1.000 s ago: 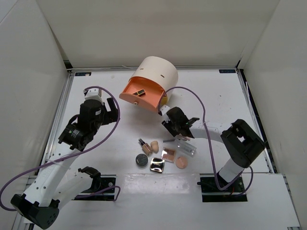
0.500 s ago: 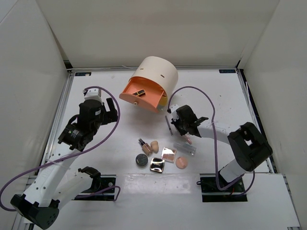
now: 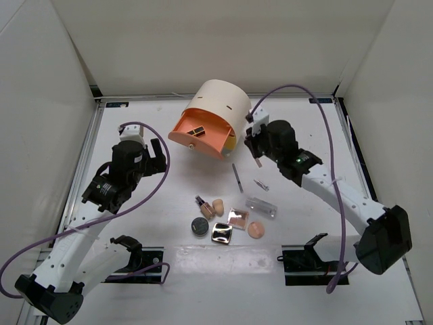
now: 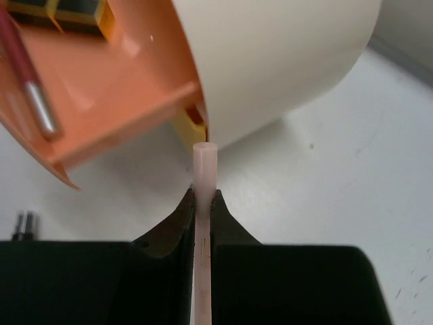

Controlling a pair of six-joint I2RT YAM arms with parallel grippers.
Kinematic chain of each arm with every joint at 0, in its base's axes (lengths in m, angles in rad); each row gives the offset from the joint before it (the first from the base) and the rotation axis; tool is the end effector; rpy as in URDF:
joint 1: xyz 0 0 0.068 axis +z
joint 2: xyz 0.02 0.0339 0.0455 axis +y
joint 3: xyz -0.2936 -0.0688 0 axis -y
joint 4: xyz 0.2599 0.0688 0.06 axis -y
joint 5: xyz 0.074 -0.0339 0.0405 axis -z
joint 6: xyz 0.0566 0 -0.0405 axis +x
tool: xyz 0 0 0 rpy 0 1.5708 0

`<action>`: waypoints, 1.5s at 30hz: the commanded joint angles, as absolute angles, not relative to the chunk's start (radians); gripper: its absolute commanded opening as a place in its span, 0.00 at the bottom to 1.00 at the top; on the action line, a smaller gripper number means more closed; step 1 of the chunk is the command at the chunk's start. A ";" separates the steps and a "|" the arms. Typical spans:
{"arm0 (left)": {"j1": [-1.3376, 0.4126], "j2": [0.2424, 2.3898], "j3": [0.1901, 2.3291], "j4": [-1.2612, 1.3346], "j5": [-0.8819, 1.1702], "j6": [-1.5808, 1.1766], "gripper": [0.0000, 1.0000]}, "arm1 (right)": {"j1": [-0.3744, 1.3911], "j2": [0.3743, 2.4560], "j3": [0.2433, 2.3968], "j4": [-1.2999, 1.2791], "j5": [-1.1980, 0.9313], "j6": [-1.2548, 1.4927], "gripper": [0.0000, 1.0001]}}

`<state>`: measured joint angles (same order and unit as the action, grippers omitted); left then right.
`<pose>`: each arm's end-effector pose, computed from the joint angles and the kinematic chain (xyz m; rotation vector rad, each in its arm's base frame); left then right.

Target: Organize the makeup

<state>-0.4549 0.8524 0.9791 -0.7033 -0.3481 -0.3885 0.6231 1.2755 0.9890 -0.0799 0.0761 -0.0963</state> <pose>0.1734 -0.0633 0.3576 -0.1306 2.1075 -0.1296 0.2645 0.1848 0.3318 -0.6371 1.8388 0.2767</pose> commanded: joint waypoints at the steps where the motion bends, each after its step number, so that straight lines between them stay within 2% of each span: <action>1: -0.460 0.831 0.988 -0.681 -0.313 -0.374 0.98 | 0.635 1.267 1.113 -0.049 0.022 -0.106 0.00; 7: -0.459 0.850 0.963 -0.675 -0.279 -0.373 0.98 | 0.675 1.429 1.319 0.027 -0.196 -0.134 0.00; 13: -0.459 0.853 0.931 -0.657 -0.221 -0.388 0.98 | 0.724 1.604 1.479 0.041 -0.247 -0.130 0.01; 16: -0.459 0.853 0.910 -0.638 -0.177 -0.393 0.98 | 0.730 1.663 1.529 0.018 -0.249 -0.126 0.11; 17: -0.457 0.853 0.904 -0.632 -0.158 -0.399 0.98 | 0.730 1.675 1.549 0.012 -0.245 -0.124 0.19; 19: -0.457 0.868 0.894 -0.623 -0.147 -0.402 0.98 | 0.730 1.684 1.555 0.006 -0.238 -0.127 0.26; 20: -0.459 0.877 0.891 -0.620 -0.143 -0.403 0.98 | 0.730 1.681 1.562 0.006 -0.232 -0.127 0.34; 23: -0.460 0.902 0.890 -0.620 -0.140 -0.413 0.98 | 0.730 1.657 1.555 0.006 -0.227 -0.138 0.48; 26: -0.477 0.911 0.873 -0.589 -0.130 -0.432 0.98 | 0.730 1.611 1.542 0.006 -0.213 -0.146 0.57; 27: -0.488 0.914 0.867 -0.571 -0.135 -0.443 0.98 | 0.723 1.599 1.534 0.006 -0.180 -0.144 0.64; 30: -0.540 0.933 0.850 -0.537 -0.156 -0.491 0.98 | 0.718 1.507 1.482 -0.025 -0.105 -0.115 0.77; 31: -0.584 0.945 0.851 -0.525 -0.175 -0.511 0.98 | 0.712 1.485 1.461 -0.028 -0.031 -0.092 0.94; 32: -0.609 0.974 0.854 -0.509 -0.179 -0.523 0.98 | 0.712 1.461 1.442 -0.031 0.000 -0.086 0.99; 38: -0.886 1.220 0.951 -0.482 -0.325 -0.594 0.98 | 0.663 1.272 1.279 -0.073 0.447 -0.005 0.99; 40: -0.991 1.291 1.024 -0.503 -0.383 -0.630 0.97 | 0.611 1.208 1.247 -0.147 0.585 0.098 0.99; 43: -1.080 1.423 1.106 -0.491 -0.420 -0.656 0.95 | 0.528 1.136 1.195 -0.245 0.711 0.208 0.99; 45: -1.127 1.530 1.181 -0.473 -0.443 -0.667 0.89 | 0.488 1.103 1.166 -0.282 0.748 0.251 0.99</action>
<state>-1.0771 1.4551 1.0801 -0.5056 -0.3565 -0.6201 0.5404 1.1557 1.1988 -0.1841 0.5446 0.1162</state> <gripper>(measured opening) 0.909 0.987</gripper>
